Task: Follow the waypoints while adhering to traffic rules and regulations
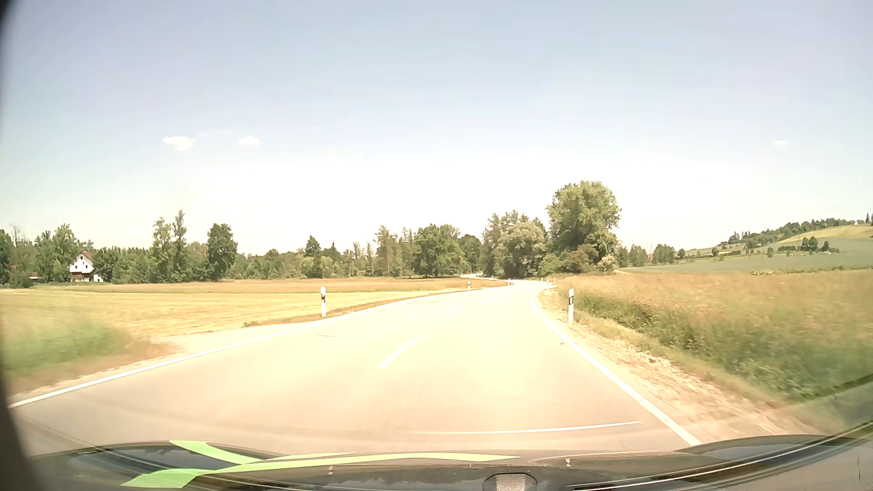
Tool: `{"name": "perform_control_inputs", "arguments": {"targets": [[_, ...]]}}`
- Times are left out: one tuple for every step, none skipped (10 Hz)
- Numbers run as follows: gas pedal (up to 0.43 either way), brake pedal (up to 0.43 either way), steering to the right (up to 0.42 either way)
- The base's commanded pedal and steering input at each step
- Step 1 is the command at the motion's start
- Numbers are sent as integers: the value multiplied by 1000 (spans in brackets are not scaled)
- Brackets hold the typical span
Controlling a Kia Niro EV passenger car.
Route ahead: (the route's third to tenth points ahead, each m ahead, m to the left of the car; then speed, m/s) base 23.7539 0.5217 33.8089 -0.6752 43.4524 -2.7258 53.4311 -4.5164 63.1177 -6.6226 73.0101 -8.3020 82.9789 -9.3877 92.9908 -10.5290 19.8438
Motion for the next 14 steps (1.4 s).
{"name": "perform_control_inputs", "arguments": {"targets": [[209,0,23],[209,0,22],[209,0,23],[209,0,22],[209,0,23],[209,0,23],[209,0,23],[209,0,23],[209,0,23],[209,0,23],[197,0,23],[150,0,23],[138,0,22],[138,0,20]]}}
